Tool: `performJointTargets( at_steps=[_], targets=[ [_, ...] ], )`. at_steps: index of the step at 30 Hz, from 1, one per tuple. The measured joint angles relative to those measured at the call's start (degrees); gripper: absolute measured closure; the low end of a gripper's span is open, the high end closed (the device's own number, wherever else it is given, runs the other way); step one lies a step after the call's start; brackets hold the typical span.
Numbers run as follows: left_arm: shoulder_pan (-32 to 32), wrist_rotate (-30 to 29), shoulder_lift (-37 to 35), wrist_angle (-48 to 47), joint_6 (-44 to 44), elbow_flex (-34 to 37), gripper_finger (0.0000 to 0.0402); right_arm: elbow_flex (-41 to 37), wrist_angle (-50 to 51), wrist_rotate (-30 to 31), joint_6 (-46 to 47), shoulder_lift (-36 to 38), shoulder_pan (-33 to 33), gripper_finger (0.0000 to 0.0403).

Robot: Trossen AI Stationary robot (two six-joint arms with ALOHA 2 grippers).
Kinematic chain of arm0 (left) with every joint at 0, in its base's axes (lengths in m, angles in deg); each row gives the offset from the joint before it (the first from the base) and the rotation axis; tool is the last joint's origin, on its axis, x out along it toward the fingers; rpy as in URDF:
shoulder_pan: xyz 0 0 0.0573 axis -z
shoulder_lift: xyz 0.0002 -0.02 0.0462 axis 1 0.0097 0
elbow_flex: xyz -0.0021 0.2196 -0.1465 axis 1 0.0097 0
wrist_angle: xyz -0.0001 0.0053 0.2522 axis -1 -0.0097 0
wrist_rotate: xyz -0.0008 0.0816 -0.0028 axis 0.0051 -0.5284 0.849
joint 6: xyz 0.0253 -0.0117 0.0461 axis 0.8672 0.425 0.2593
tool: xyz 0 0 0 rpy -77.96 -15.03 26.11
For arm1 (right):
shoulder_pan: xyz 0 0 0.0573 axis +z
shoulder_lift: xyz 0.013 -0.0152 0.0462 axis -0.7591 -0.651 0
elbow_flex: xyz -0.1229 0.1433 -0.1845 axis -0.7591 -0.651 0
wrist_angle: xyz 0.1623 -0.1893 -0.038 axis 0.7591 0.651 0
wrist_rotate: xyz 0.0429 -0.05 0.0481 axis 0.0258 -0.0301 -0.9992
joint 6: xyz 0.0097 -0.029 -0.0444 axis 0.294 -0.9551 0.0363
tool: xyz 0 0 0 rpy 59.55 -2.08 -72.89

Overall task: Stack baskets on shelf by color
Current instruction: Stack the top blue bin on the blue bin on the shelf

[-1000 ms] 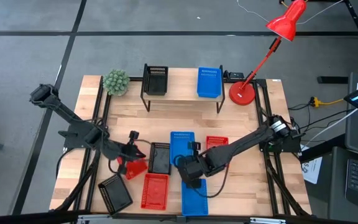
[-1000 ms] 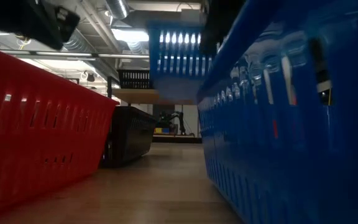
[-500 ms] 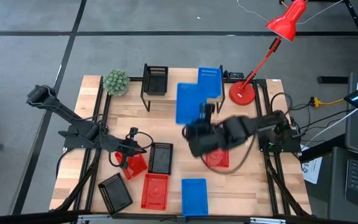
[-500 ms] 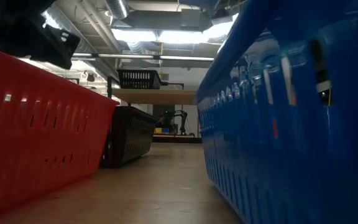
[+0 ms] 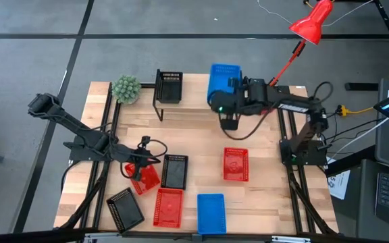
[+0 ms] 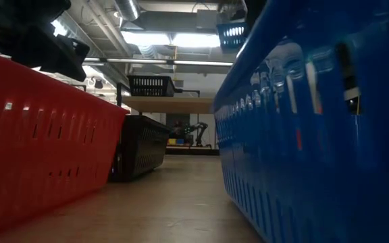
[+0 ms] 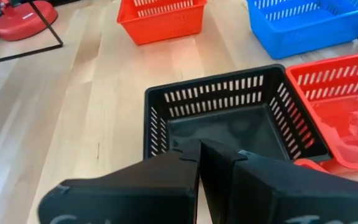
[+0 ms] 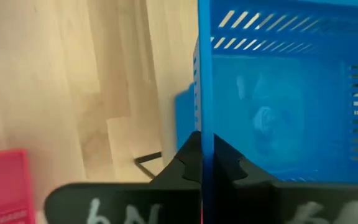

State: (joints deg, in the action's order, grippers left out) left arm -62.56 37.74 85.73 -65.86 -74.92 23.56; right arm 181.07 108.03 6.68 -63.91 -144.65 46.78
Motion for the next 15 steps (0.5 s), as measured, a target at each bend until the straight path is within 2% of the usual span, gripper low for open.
performJointTargets(
  at_steps=[2,5,8,12,15],
  targets=[
    [-0.3,0.0,0.0,0.0,0.0,0.0,0.0401,-4.7,-3.9,-1.6,-3.3,3.2,-2.2,0.0403],
    [-0.4,0.0,0.0,0.0,0.0,0.0,0.0401,-11.7,-10.6,-10.0,-8.6,8.9,-6.3,0.0403],
    [-0.4,0.0,0.0,0.0,0.0,0.0,0.0401,-18.4,-15.7,-15.5,-9.4,14.1,-10.2,0.0403],
    [-0.6,-0.2,0.0,0.0,0.0,0.0,0.0401,-25.0,-21.9,-19.7,-12.2,18.8,-13.3,0.0403],
    [-1.5,-0.4,0.0,0.0,-0.1,0.0,0.0401,-28.7,-24.6,-21.0,-13.6,19.6,-14.9,0.0403]
  ],
)
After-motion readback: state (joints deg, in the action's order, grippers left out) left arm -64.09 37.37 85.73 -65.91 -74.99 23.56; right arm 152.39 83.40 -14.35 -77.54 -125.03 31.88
